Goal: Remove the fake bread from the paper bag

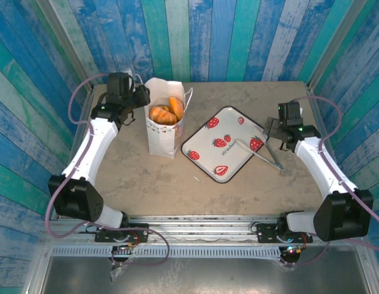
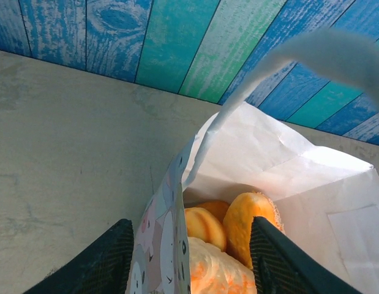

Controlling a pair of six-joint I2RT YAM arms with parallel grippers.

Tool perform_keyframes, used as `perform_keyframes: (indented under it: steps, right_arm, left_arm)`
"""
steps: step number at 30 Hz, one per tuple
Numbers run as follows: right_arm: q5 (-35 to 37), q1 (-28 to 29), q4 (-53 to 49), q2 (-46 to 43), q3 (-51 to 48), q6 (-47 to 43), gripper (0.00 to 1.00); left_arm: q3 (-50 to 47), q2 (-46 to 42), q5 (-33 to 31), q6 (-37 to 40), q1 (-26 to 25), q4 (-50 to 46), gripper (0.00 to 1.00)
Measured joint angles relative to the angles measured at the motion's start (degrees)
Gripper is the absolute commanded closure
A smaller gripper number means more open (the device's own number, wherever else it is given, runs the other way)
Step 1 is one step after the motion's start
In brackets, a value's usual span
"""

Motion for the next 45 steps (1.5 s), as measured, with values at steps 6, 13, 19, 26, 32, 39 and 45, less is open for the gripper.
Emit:
perform_keyframes:
  steps: [6,13,19,26,32,39,45]
  right_arm:
    - [1.2,1.2,-0.7,0.2,1.2,-0.2,0.0]
    - [2.8,2.2,-1.0,0.2,1.4,-0.2,0.0]
    - [3.0,2.4,-1.0,0.5,1.4,-0.2,0.0]
    - [3.1,2.6,-1.0,0.7,1.4,-0.2,0.0]
    - [3.3,2.6,-1.0,0.7,1.4,-0.3,0.0]
    - [3.0,2.6,-0.9,0.7,1.4,-0.6,0.0]
    - [2.4,2.6,-0.9,0.7,1.4,-0.6,0.0]
  left_arm:
    - [4.6,3.4,-1.0,2.5,0.0,-4.0,0.52]
    - [7.1,5.8,-2.1,4.3,0.0,-7.3,0.57]
    - [7.3,7.0,-2.3,4.5,0.0,-8.3,0.63]
    - [7.5,7.8,-2.3,4.5,0.0,-8.6,0.87]
    - [9.0,9.0,-2.6,5.6,0.0,-9.0,1.0]
    - [10.1,9.9,-3.2,10.0,0.0,-8.5,1.0]
    - [14.4,12.9,-3.8,16.4,-0.1,-8.0,1.0]
